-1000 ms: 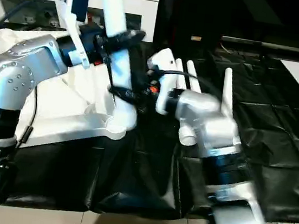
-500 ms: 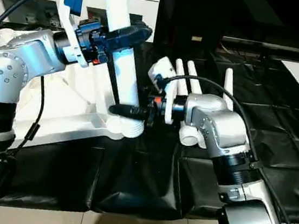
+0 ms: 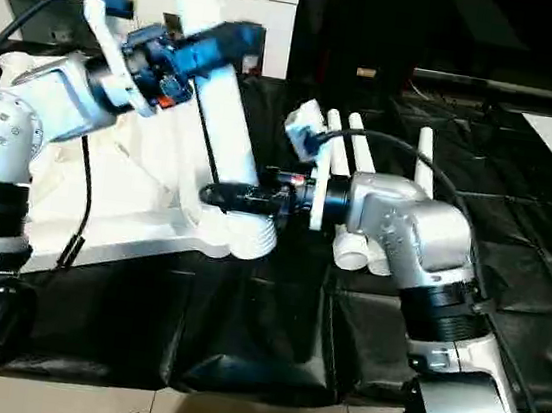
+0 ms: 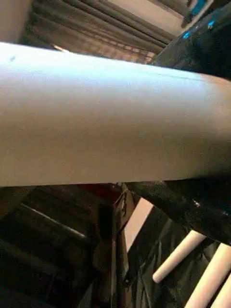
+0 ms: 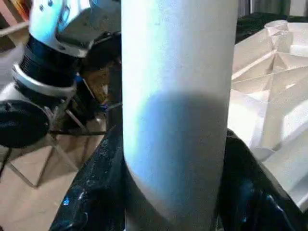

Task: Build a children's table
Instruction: Pick table leg

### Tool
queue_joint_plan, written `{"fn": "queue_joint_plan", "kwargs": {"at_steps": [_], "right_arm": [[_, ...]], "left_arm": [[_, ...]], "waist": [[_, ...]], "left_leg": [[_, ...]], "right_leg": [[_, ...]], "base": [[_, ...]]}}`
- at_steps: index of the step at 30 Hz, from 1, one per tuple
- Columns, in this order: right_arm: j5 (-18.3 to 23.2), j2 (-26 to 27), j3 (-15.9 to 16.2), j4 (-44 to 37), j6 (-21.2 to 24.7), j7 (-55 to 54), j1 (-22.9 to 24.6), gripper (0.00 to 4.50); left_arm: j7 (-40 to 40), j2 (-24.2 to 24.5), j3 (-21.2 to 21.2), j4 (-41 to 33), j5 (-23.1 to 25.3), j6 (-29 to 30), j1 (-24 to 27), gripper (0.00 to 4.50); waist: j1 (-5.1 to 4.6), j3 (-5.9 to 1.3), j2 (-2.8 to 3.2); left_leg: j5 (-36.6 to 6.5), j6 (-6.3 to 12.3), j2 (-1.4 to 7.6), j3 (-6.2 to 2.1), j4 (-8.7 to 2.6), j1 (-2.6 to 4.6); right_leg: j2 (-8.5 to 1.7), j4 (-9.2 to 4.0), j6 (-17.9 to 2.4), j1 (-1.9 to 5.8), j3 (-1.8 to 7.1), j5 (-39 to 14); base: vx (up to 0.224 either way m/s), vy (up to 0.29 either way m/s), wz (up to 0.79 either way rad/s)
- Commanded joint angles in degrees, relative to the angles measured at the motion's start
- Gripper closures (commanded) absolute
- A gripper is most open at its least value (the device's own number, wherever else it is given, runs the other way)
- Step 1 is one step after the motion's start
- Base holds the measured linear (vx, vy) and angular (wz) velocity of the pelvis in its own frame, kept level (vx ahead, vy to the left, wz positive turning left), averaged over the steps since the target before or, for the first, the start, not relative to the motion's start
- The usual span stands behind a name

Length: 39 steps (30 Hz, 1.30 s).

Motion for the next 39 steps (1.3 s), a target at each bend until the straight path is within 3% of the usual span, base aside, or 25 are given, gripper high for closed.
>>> {"fn": "queue_joint_plan", "kwargs": {"at_steps": [1,5,7,13,15,17,20,22,28,32,35,39], "right_arm": [[4.59,0.37,-1.86,-4.15,0.85,1.68,-0.74,2.59],[3.65,0.36,-1.11,-4.95,0.93,0.74,-0.27,2.62],[2.54,0.71,-0.9,-4.9,0.06,-0.37,-0.05,2.62],[-7.38,3.61,1.98,-1.85,-8.53,-10.61,0.26,2.63],[-11.84,5.68,3.32,0.11,-12.81,-16.31,0.24,2.63],[-14.83,7.34,4.82,1.16,-15.86,-20.1,0.63,2.63],[-17.67,8.98,6.02,1.98,-18.52,-23.48,1.04,2.63],[-21.48,11.26,7.22,3.86,-22.31,-28.14,1.29,2.63],[-24.22,15.03,6.29,7.07,-25.06,-35.42,1.4,2.63],[-25.44,15.98,5.76,8.75,-26.46,-37.63,1.16,2.63],[-26.65,16.61,5.19,10.67,-28.62,-39.05,0.9,2.63],[-26.98,16.96,4.85,11.68,-29.33,-39.88,0.77,2.63]], "left_arm": [[0.54,0.28,-0.21,1.27,1.39,-0.17,-0.44,2.73],[0.41,0.47,-1.61,1.79,3.38,-2.05,-0.2,2.73],[1.46,0.48,-2.18,2.06,5.02,-3.57,-0.2,2.17],[7.45,0.47,-3.18,3.34,10.54,-7.27,-0.74,1.57],[10.58,0.57,-6.15,1.66,15.25,-9.88,0.33,1.57],[13.38,-0.33,-7.87,-0.27,17.6,-11.28,1.38,1.23],[16.02,-1.67,-8.78,-1.82,19.75,-12.42,1.93,1.13],[22.4,-5.46,-6.48,-2.15,19.76,-12.26,1.36,1.13],[33.36,-9.29,-4.17,-2.28,23.06,-14.66,1.06,1.13],[36.59,-10.22,-2.59,-2.61,23.83,-15.53,1.15,1.13],[39.18,-12.21,1.34,-3.87,20.4,-13.96,0.71,1.13],[39.99,-12.93,2.96,-4.44,18.41,-14.05,0.36,1.6]], "waist": [[0.27,-4.79,0.19],[0.51,-4.74,0.19],[0.57,-4.7,0.15],[0.53,-4.79,0.41],[0.3,-4.75,0.54],[0.2,-4.78,0.52],[0.13,-4.8,0.54],[0.13,-4.8,0.45],[0.07,-4.71,0.48],[-0.24,-4.77,0.56],[-0.44,-4.74,0.6],[-0.58,-4.62,0.65]], "left_leg": [[-3.54,0.96,2.77,-1.03,-3.23,1.04],[-3.98,0.36,2.83,-1.03,-3.3,1.11],[-4.06,0.21,2.85,-1.05,-3.35,1.09],[-3.71,-1.21,2.95,-1.17,-3.43,1.07],[-4.14,-1.87,3.02,-1.27,-3.56,1.07],[-4.38,-2.27,3.03,-1.26,-3.59,1.11],[-3.54,-2.16,3.0,-1.22,-3.56,0.99],[-4.04,-2.29,2.98,-1.1,-3.5,1.03],[-5.59,-1.95,2.84,-1.28,-3.63,1.02],[-5.12,-1.87,2.84,-1.36,-3.62,0.93],[-4.99,-1.52,2.75,-1.3,-3.54,0.9],[-6.16,-1.13,2.68,-1.26,-3.55,0.92]], "right_leg": [[-5.29,-4.04,-13.28,3.64,2.81,-0.45],[-5.34,-4.11,-12.83,3.55,2.86,-1.35],[-5.36,-4.16,-12.54,3.54,2.89,-1.69],[-5.48,-4.01,-11.43,3.38,2.9,-1.37],[-5.52,-4.01,-11.1,3.24,2.89,-1.65],[-5.61,-3.94,-11.08,3.38,2.92,-1.3],[-5.4,-3.73,-11.27,3.4,2.93,1.13],[-5.47,-3.72,-11.63,3.42,3.0,1.59],[-5.44,-4.06,-11.09,3.52,3.01,-0.47],[-5.36,-3.93,-11.05,3.56,2.95,1.0],[-5.33,-3.89,-11.66,3.55,2.93,2.3],[-5.3,-4.11,-11.87,3.5,2.94,0.65]], "base": [[0.0,0.0,0.0],[0.0,0.0,0.0],[0.0,0.0,0.0],[0.0,0.0,0.0],[0.0,0.0,0.0],[0.0,0.0,0.0],[0.0,0.0,0.0],[0.0,0.0,0.0],[0.0,0.0,0.0],[0.0,0.0,0.0],[0.0,0.0,0.0],[0.0,0.0,0.0]]}}
